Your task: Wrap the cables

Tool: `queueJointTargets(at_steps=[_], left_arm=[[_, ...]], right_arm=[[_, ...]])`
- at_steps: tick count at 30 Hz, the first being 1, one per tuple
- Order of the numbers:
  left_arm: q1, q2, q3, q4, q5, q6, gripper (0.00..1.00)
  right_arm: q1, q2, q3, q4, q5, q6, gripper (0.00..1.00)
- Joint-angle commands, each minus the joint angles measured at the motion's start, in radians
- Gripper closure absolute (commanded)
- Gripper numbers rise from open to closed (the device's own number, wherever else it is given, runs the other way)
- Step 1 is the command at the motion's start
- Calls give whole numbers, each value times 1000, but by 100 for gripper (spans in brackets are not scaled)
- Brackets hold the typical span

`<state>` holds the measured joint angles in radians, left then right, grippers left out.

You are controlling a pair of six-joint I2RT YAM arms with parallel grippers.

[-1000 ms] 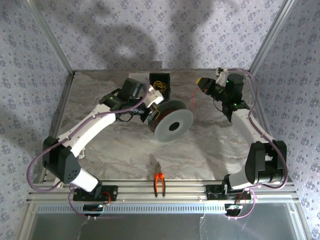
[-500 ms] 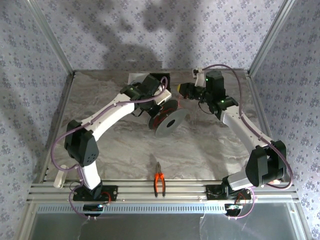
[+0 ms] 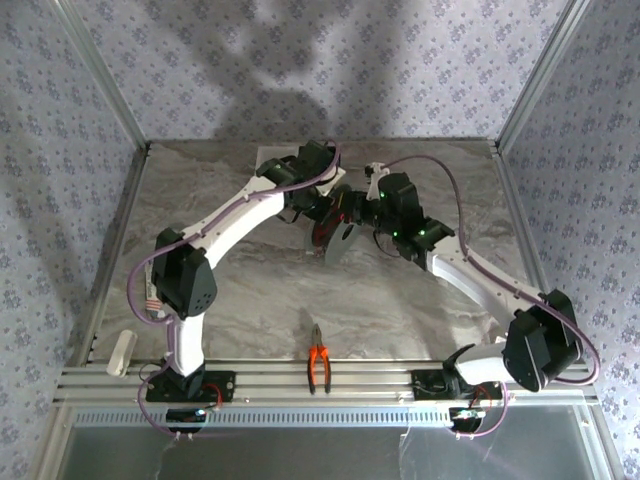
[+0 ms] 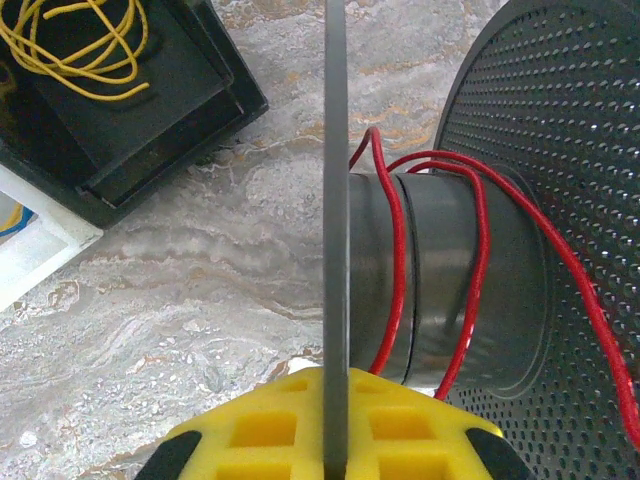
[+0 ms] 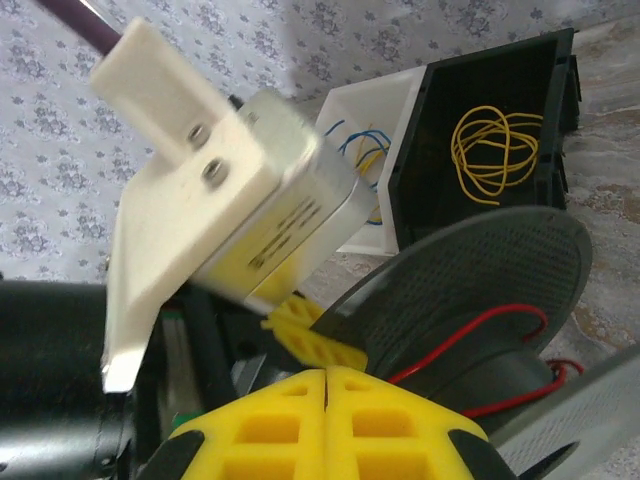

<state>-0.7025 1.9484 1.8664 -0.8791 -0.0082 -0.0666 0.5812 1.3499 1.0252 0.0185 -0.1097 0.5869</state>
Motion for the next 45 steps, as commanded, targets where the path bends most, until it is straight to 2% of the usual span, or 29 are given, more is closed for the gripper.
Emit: queueJointTargets(at_steps=[1,10,11,13,18,22,30,38,41,43,45], left_arm=[[23,21,60,18,-53,-67,100],[36,58,121,10,-19,-87,100],[35,58,120,9,-14,-87,100],[36,55,122,6,-5,-82,100],[35,42,123,-6,5,-69,100],[35,38,117,-15,8,-62,100],[30,39,118,-27,10,-53,100],[21,49,144,-49,2,-41,100],[9,40,146,-54,1,-24,100],[-6,30,145,-55,-38,-9,100],[-23,24,148,-60,-90,4,100]], right_arm=[[47,-41,-28,-17,103,33,100],[158,-38,-107,-12,187,80,100],[159,-38,-116,-10,189,85,97],[154,-39,-125,-16,186,84,86],[115,-62,-83,-74,165,49,54],[63,-85,-41,-125,140,-26,30],[-55,-142,5,-194,100,-82,1],[-172,-175,9,-206,14,-98,0],[-229,-157,-12,-181,-103,-84,1],[-262,-115,5,-216,-168,-69,1],[-269,-67,45,-280,-180,-73,2]])
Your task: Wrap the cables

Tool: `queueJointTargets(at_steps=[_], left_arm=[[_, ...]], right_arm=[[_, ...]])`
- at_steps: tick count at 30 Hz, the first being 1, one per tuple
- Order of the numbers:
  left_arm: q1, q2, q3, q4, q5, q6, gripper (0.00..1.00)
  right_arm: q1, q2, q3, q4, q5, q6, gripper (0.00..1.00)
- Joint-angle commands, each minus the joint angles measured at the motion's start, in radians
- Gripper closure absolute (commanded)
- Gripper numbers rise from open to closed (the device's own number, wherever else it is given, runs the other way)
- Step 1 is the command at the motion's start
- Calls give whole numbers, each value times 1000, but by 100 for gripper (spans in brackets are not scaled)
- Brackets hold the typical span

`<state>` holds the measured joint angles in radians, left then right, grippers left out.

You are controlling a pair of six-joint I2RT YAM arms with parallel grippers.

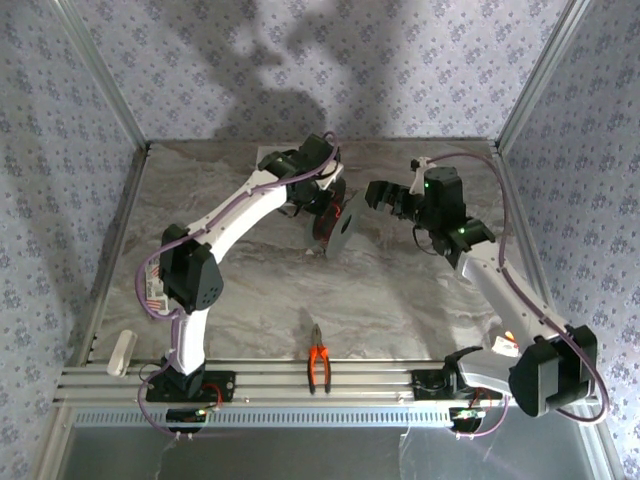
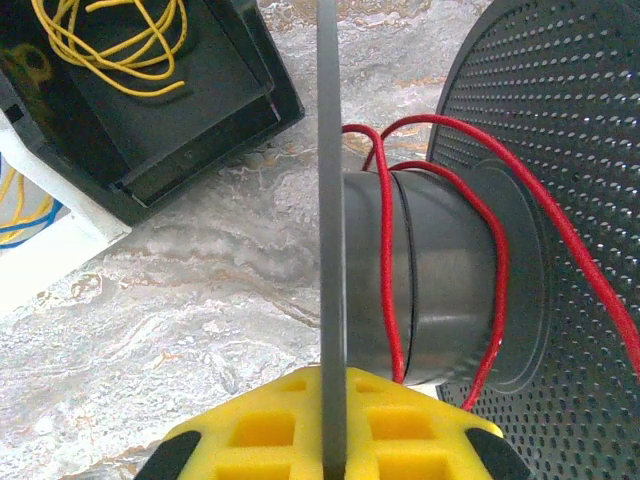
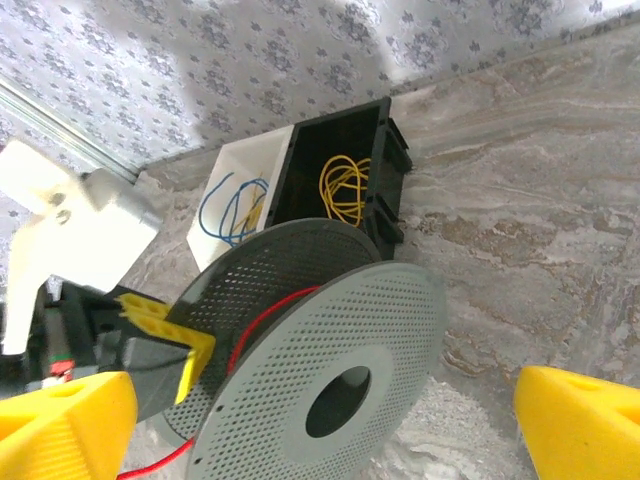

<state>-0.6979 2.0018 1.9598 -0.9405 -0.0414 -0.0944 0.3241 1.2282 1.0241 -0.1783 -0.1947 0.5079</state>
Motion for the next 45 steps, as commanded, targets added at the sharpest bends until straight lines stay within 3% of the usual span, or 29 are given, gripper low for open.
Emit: queueJointTargets(at_steps=[1,8,14,19,24,28,33,37,40,45], left_arm=[[-38,-28,62,-6,-87,36,100],[-109,13,109,-47,-359,51,100],[-150,41,138,-52,-454,69,100],[-158,57,157,-54,-448,69,100],[-157,42,148,-30,-395,57,100],[-154,24,125,-8,-342,48,100],[-133,-6,92,10,-292,29,99],[-126,-39,65,29,-267,31,79],[-127,-61,35,52,-240,33,68],[-119,-74,-29,87,-224,21,64]], right_arm=[[-10,80,70,-110,-96,3,3],[31,246,204,-176,-94,27,9],[50,318,203,-118,-122,90,21],[52,357,192,-78,-152,134,51],[48,385,178,-37,-185,172,72],[39,395,177,-21,-198,187,99],[30,388,181,-36,-200,182,100],[29,381,200,-61,-196,174,100],[27,382,215,-73,-199,174,100],[33,387,228,-73,-212,181,100]])
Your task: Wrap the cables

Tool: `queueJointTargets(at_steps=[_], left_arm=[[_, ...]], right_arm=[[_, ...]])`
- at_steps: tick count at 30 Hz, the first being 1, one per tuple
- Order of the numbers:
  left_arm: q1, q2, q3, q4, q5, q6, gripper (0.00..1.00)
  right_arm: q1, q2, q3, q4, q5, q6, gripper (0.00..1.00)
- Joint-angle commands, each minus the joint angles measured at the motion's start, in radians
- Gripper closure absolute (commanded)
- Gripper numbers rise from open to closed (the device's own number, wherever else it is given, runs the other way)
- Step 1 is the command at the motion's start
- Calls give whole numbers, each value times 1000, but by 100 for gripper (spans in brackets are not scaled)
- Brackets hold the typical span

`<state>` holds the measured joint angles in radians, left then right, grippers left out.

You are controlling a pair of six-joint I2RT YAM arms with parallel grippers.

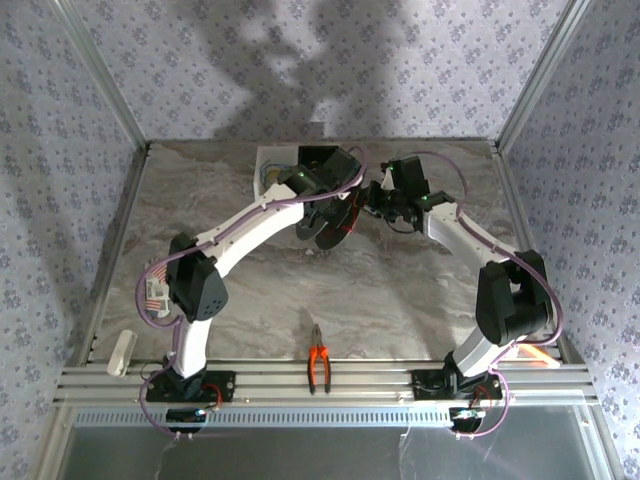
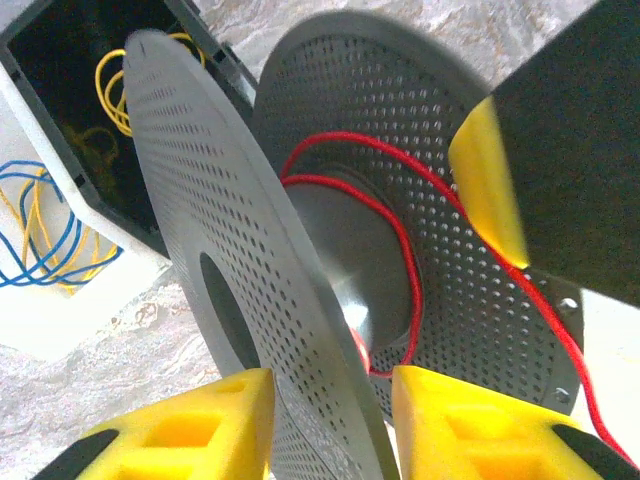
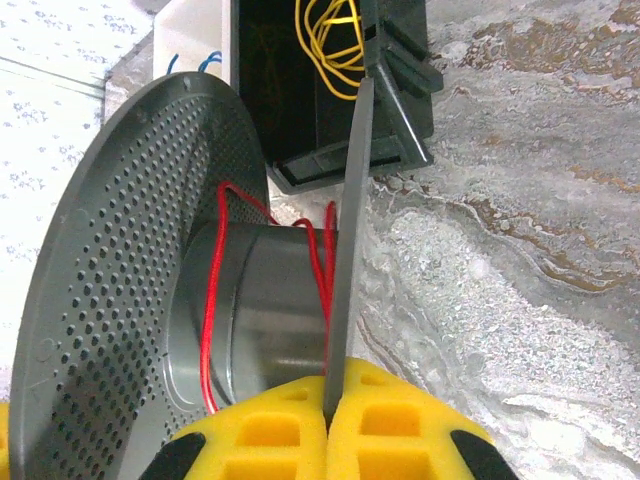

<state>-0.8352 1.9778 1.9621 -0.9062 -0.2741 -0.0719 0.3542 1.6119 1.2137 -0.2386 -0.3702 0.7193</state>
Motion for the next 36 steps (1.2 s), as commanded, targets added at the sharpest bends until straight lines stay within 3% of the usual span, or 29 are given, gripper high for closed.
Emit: queueJointTargets(at_steps=[1,25,36], left_arm=[[20,-50,-42,56,10,-4,64],[27,65,14,32,-53,-35,55],[39,85,11,18,-50,-40,84]], right_arm=[[3,3,41,-16,-38,-29,100],[54,-12,112,-92,6,-66,100],[66,-44,135,-110,11,-83,100]])
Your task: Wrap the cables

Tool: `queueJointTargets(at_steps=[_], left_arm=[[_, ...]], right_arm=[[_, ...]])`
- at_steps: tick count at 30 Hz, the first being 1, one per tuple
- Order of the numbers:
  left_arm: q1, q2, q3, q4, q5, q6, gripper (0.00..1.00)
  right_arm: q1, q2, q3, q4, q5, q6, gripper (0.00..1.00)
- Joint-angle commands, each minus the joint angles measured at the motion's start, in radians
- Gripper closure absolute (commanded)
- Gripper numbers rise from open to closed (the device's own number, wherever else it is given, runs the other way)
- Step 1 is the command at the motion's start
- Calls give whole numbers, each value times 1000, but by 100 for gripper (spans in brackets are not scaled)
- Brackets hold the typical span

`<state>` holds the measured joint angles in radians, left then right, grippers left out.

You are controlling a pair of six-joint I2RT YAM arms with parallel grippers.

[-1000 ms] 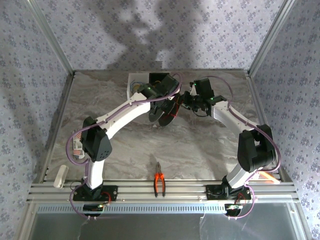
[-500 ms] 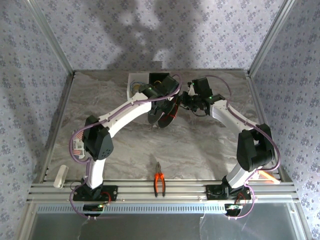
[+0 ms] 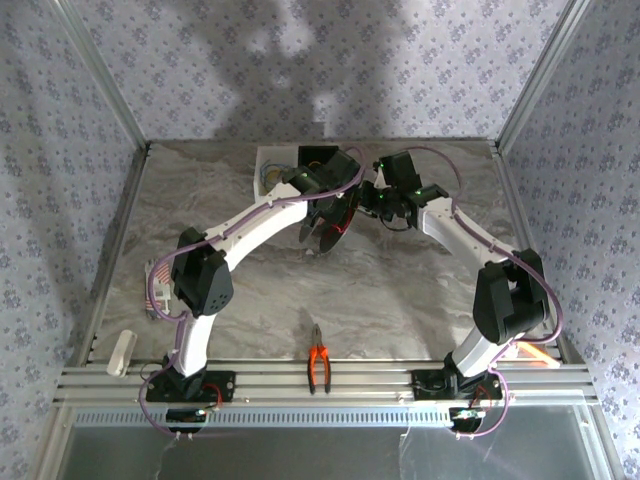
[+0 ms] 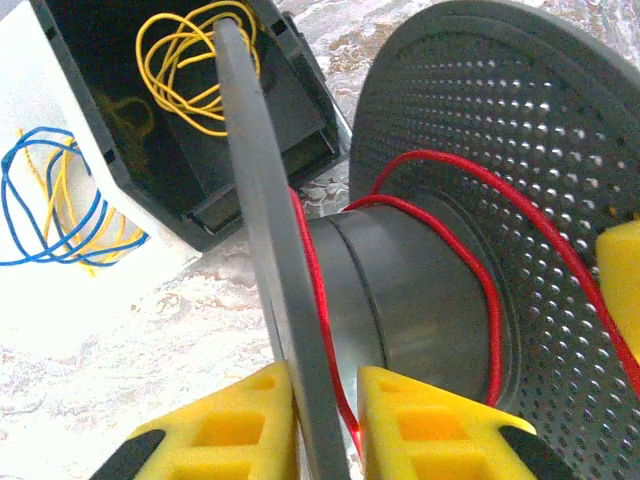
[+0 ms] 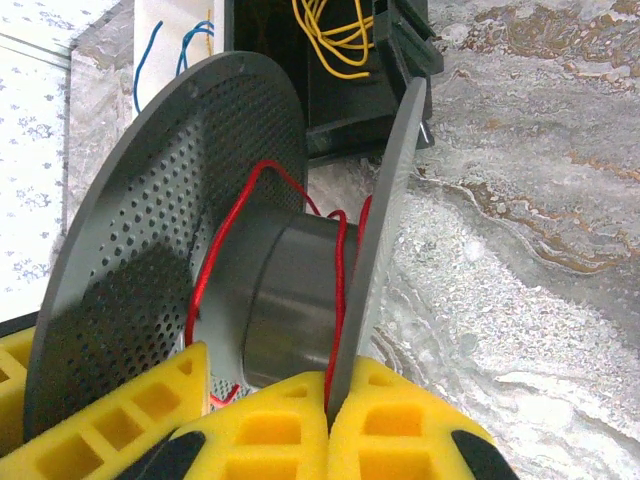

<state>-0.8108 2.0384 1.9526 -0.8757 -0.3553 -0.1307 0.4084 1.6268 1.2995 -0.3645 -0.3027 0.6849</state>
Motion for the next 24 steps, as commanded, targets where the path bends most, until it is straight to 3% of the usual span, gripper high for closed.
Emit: queueJointTargets(at_steps=[1,4,10,12,14,17,24], left_arm=[[17,25,17,-11,36,17,86],[23,25,13,-9,52,11,100],[39,11,3,6,104,-8,100],[57,-13,-44,36,157,-29,100],[79,-50,-91,85,226,-54,100],[104,-102,-148,141,264,-88,100],[122,-188,-214,191,176,-172,100]], right_arm=[[13,-60,52,12,-57,-48,100],[13,-61,56,11,-59,-49,100],[12,-54,66,9,-65,-81,98],[10,-57,70,3,-65,-95,85],[5,-69,75,-7,-62,-111,62],[-14,-103,83,-33,-52,-140,35],[-40,-224,63,-82,-76,-170,3]])
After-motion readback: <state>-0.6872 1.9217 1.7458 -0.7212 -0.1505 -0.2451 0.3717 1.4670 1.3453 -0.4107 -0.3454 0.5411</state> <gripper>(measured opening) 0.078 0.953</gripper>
